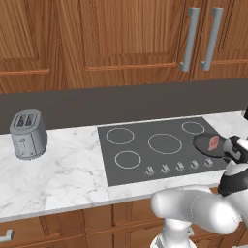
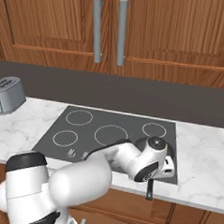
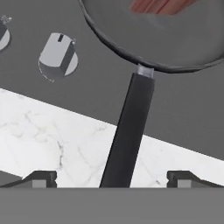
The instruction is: Pick up the pan with the steak in it and place it on the dining table. Then place the steak on the plate.
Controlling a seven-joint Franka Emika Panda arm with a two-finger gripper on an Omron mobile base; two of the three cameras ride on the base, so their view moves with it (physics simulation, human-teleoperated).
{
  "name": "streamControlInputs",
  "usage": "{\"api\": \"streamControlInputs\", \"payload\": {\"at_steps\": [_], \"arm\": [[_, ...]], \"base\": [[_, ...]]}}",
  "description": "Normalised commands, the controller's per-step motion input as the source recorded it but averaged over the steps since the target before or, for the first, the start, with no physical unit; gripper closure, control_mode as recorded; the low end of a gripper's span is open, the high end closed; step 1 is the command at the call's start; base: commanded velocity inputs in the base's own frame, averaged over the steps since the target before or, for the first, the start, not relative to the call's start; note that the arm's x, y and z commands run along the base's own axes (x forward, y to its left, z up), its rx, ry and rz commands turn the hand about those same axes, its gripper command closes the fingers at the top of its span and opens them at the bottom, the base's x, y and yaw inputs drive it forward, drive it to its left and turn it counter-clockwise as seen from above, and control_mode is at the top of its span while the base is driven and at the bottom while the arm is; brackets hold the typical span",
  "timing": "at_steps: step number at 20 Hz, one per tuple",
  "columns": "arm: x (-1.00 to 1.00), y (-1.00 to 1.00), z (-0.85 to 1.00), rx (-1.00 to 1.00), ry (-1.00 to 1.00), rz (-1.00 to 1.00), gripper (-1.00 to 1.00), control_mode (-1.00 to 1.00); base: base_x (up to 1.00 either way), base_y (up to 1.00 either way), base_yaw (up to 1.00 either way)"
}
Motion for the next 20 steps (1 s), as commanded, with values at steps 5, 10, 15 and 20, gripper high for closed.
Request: {"api": "streamControlInputs", "payload": {"at_steps": [5, 10, 15, 20], "arm": [[0.07, -0.14, -0.26, 0.04, 0.03, -0.01, -1.0, -1.0], [0.11, -0.26, -0.29, 0.1, 0.04, -0.01, -1.0, -1.0], [0.13, -0.28, -0.22, 0.12, 0.04, -0.01, -1.0, -1.0], [0.06, -0.03, -0.08, 0.02, 0.01, 0.0, 1.0, -1.0]], "base": [[0.0, 0.0, 0.0], [0.0, 0.0, 0.0], [0.0, 0.0, 0.0], [0.0, 0.0, 0.0]]}}
